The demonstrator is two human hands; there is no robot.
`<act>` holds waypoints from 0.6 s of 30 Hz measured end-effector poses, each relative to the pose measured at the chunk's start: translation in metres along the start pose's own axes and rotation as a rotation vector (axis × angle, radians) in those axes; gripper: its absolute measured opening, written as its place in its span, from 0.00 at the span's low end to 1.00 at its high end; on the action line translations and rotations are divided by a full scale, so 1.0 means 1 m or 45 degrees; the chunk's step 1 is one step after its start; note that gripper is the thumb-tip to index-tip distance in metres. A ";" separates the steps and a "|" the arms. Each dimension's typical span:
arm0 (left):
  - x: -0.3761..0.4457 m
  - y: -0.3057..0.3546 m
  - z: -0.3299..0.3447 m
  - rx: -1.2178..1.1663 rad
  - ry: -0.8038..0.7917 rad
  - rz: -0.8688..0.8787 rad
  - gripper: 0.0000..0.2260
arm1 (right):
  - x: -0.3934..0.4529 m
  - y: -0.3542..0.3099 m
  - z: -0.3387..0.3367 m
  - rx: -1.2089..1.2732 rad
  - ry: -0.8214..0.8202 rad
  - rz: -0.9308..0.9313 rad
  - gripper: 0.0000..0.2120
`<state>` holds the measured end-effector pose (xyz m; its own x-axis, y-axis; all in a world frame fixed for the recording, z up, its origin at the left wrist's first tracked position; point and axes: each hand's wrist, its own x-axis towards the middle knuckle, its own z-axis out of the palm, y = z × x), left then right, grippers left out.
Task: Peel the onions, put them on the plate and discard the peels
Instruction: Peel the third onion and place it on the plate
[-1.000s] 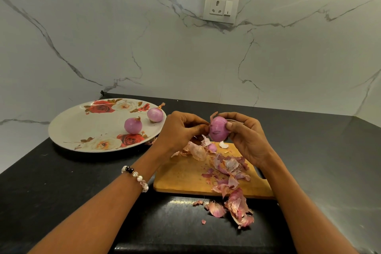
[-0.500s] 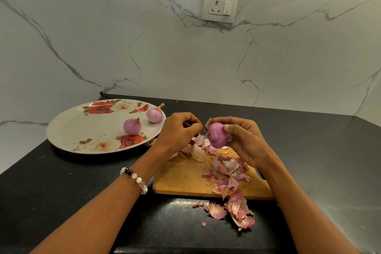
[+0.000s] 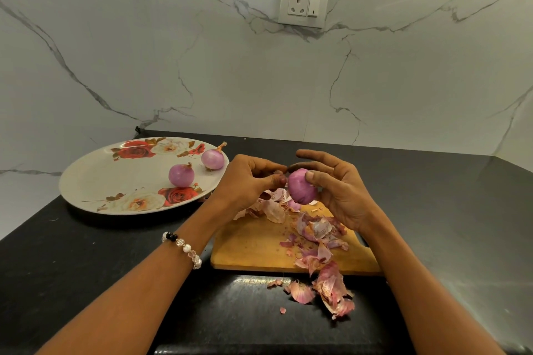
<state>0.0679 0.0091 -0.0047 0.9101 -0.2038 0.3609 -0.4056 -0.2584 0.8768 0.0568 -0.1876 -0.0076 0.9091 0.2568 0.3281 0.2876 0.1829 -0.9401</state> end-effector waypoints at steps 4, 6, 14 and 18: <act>0.000 -0.002 0.001 0.089 0.036 0.042 0.08 | 0.001 0.000 0.000 -0.002 0.036 -0.013 0.32; 0.001 -0.005 0.002 0.212 0.065 0.100 0.07 | 0.000 -0.001 0.000 0.016 0.028 -0.020 0.32; 0.002 -0.006 -0.002 0.387 0.173 0.141 0.09 | 0.002 -0.003 0.001 0.091 0.195 -0.021 0.17; 0.001 -0.005 0.000 0.419 0.078 0.136 0.07 | 0.002 -0.006 0.003 0.187 0.233 0.072 0.22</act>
<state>0.0709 0.0100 -0.0091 0.8603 -0.1919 0.4723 -0.4958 -0.5310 0.6872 0.0564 -0.1857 -0.0006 0.9658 0.0969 0.2404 0.1997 0.3129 -0.9286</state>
